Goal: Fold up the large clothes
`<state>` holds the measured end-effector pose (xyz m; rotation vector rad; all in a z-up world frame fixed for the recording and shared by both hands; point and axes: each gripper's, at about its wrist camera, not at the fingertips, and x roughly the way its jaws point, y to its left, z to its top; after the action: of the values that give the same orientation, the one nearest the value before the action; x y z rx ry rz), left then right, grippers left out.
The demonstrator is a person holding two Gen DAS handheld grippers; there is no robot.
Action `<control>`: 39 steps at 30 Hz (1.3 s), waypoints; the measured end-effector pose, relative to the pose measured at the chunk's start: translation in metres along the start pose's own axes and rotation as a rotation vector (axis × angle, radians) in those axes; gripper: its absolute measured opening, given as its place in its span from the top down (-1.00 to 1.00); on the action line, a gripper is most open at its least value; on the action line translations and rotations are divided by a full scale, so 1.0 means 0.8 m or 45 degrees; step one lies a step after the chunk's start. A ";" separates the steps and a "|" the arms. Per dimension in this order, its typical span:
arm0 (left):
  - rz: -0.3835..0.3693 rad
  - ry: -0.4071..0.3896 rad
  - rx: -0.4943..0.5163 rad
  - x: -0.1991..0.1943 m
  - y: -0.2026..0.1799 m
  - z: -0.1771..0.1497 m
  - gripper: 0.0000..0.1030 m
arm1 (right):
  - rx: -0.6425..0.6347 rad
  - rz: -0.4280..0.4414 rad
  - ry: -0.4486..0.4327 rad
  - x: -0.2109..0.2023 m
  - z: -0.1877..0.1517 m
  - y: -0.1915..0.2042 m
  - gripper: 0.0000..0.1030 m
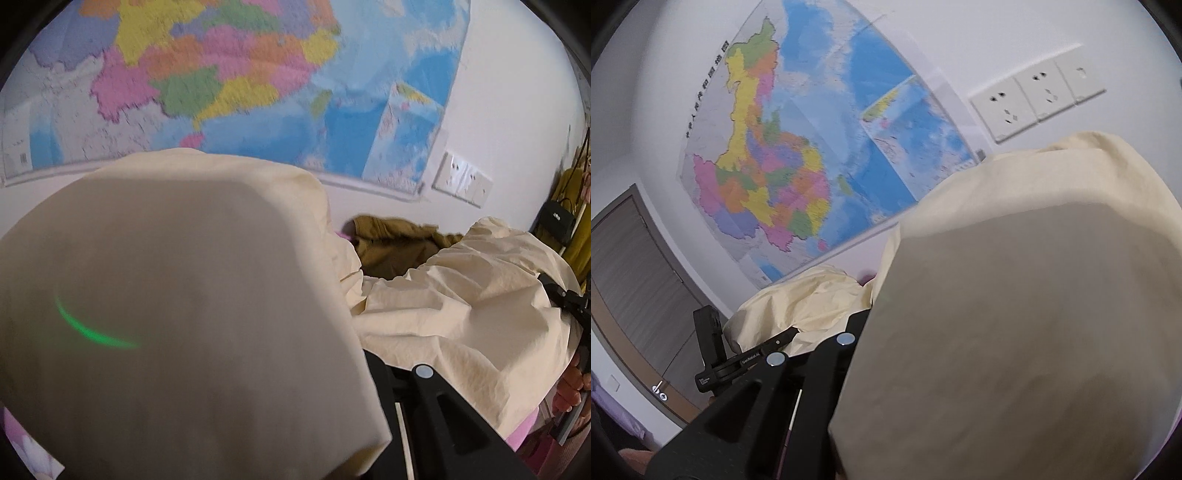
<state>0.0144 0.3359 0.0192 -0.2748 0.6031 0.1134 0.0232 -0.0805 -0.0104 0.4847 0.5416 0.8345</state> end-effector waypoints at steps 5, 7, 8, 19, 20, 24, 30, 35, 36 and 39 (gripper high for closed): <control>0.057 -0.068 0.003 -0.022 0.020 0.029 0.70 | -0.038 0.060 0.003 0.026 0.020 0.024 0.83; 0.088 -0.093 -0.004 -0.031 0.032 0.042 0.70 | -0.056 0.096 0.011 0.040 0.028 0.037 0.83; 0.113 -0.111 -0.003 -0.036 0.039 0.051 0.70 | -0.077 0.109 0.015 0.051 0.034 0.048 0.83; 0.370 -0.230 -0.076 -0.080 0.144 0.125 0.70 | -0.159 0.292 0.080 0.183 0.080 0.128 0.83; 0.408 -0.236 -0.084 -0.082 0.157 0.131 0.70 | -0.193 0.296 0.097 0.202 0.081 0.140 0.83; 0.515 -0.253 -0.140 -0.089 0.213 0.149 0.70 | -0.225 0.324 0.151 0.264 0.079 0.167 0.83; 0.651 -0.280 -0.193 -0.092 0.288 0.165 0.70 | -0.252 0.384 0.228 0.339 0.049 0.206 0.83; 0.797 -0.256 -0.248 -0.070 0.350 0.157 0.69 | -0.319 0.369 0.269 0.392 0.006 0.235 0.84; 0.827 -0.243 -0.264 -0.063 0.364 0.154 0.69 | -0.331 0.365 0.279 0.404 -0.004 0.240 0.84; 0.871 -0.223 -0.329 -0.045 0.406 0.143 0.69 | -0.341 0.357 0.311 0.431 -0.032 0.246 0.84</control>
<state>-0.0131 0.6791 0.0584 -0.2946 0.4866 0.8707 0.0885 0.3117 -0.0008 0.2141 0.5828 1.2264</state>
